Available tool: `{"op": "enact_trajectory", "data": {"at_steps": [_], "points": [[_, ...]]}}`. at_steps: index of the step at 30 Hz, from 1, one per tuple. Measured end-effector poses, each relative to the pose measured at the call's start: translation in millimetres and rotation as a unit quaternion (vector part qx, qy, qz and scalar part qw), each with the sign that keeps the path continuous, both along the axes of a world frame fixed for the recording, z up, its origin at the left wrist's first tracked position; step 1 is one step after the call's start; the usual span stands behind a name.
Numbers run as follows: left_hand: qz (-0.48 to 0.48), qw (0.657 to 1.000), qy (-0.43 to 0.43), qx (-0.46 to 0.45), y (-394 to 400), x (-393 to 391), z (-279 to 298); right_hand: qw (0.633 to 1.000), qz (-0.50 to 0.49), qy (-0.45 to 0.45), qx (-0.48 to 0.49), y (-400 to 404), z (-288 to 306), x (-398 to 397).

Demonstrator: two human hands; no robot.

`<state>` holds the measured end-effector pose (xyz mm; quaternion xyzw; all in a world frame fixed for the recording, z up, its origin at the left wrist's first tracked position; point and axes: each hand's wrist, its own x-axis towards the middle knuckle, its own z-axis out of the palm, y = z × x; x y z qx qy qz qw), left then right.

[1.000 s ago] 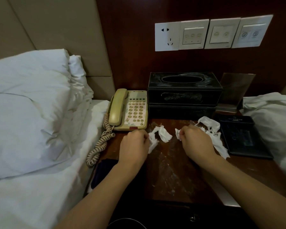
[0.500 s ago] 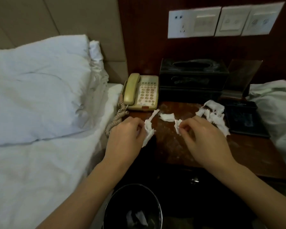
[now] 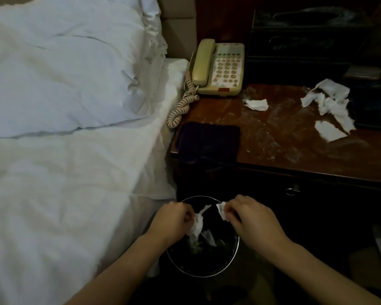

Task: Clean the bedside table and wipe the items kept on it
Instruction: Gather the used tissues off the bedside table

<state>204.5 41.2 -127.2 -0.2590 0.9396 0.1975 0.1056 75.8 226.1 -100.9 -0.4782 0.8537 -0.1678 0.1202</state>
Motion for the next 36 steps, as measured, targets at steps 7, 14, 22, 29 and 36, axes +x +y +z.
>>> {"op": "enact_trajectory", "data": {"at_steps": [7, 14, 22, 29, 36], "points": [[0.004, 0.995, -0.058, 0.087, -2.2, 2.1, -42.0, 0.996, 0.005, -0.013, 0.087, -14.0, -53.7, 3.8], [0.042, 0.996, -0.047, 0.055, -10.9, 11.2, -28.5, 0.989, 0.023, -0.021, 0.144, -20.2, -75.3, 13.6], [0.024, 0.984, 0.176, -0.013, 9.5, -6.7, 81.3, 0.999, 0.008, -0.008, 0.034, 5.4, 21.4, -1.1], [-0.115, 0.958, 0.258, -0.052, 38.1, -113.4, 158.6, 0.991, -0.07, 0.106, -0.041, 45.0, 130.3, -77.1], [-0.064, 0.976, 0.198, -0.07, 20.5, -222.4, 141.8, 0.982, -0.144, 0.118, -0.015, 70.4, 131.5, -155.9]]}}
